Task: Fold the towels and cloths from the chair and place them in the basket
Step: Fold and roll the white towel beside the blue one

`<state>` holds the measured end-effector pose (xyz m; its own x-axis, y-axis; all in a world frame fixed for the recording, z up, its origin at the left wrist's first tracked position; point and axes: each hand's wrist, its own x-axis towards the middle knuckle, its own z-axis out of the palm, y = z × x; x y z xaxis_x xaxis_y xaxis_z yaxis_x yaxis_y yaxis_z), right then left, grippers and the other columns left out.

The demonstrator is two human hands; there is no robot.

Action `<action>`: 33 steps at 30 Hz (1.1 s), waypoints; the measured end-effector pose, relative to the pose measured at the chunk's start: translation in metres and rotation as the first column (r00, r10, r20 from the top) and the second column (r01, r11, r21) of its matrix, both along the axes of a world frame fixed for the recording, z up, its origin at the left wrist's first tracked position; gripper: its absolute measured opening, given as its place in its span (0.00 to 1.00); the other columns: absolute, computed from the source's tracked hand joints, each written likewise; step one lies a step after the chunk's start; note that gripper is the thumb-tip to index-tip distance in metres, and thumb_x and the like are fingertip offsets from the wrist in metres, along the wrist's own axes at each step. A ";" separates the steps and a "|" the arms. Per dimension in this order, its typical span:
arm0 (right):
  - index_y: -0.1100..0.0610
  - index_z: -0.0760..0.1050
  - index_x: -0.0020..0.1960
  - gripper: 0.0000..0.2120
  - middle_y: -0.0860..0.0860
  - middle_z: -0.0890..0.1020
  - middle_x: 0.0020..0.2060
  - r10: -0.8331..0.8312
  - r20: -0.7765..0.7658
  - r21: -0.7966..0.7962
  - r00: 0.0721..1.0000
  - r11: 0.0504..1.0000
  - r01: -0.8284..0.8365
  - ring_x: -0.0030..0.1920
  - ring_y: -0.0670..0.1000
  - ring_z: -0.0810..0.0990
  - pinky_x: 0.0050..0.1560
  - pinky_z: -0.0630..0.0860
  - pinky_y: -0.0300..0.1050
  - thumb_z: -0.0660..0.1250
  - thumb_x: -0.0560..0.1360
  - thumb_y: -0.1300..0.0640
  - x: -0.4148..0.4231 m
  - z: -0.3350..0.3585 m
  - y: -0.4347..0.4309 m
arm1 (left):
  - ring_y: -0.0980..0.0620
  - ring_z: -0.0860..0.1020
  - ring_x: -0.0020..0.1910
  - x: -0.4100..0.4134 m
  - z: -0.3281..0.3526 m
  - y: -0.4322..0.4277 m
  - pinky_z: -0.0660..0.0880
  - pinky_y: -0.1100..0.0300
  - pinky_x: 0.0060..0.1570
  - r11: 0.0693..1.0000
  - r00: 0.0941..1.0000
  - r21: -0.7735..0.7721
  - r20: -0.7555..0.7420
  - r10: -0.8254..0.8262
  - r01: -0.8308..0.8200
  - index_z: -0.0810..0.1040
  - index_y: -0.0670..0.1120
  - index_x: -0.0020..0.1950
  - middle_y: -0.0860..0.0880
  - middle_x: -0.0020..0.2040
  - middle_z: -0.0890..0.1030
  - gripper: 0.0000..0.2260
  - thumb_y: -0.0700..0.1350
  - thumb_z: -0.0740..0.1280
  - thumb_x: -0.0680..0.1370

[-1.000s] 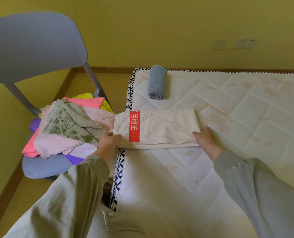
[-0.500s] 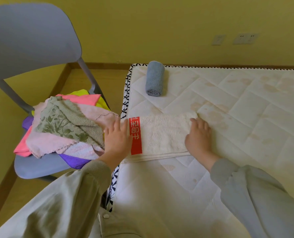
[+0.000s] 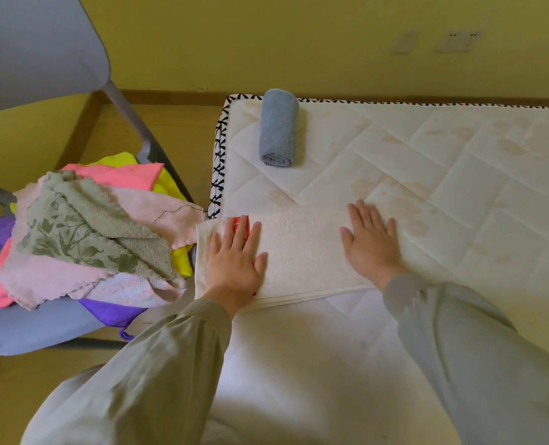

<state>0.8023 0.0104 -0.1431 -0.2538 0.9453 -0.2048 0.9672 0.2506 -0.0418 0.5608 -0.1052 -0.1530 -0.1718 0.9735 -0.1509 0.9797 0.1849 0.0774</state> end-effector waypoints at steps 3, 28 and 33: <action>0.55 0.42 0.78 0.29 0.50 0.43 0.78 -0.154 0.076 -0.037 0.985 0.987 0.157 0.77 0.51 0.41 0.74 0.42 0.61 0.40 0.81 0.46 0.014 0.006 0.011 | 0.47 0.38 0.77 0.001 -0.002 -0.001 0.39 0.46 0.73 1.000 1.000 0.016 -0.013 -0.006 0.007 0.40 0.51 0.78 0.47 0.78 0.41 0.30 0.59 0.34 0.76; 0.53 0.50 0.78 0.31 0.53 0.51 0.77 0.138 -0.091 0.114 0.986 0.985 -0.128 0.77 0.53 0.47 0.74 0.47 0.60 0.40 0.76 0.48 -0.111 -0.009 -0.052 | 0.51 0.38 0.77 -0.028 0.004 -0.008 0.39 0.50 0.73 0.995 0.995 -0.020 -0.012 -0.095 0.094 0.42 0.48 0.78 0.50 0.78 0.42 0.34 0.62 0.34 0.75; 0.53 0.49 0.78 0.32 0.52 0.51 0.77 0.137 -0.088 0.127 0.987 0.984 -0.126 0.77 0.52 0.46 0.75 0.46 0.59 0.38 0.75 0.48 -0.112 -0.014 -0.049 | 0.50 0.38 0.76 -0.059 0.006 -0.005 0.41 0.48 0.75 0.997 0.999 -0.066 -0.013 -0.033 0.032 0.38 0.47 0.78 0.49 0.78 0.41 0.36 0.64 0.30 0.74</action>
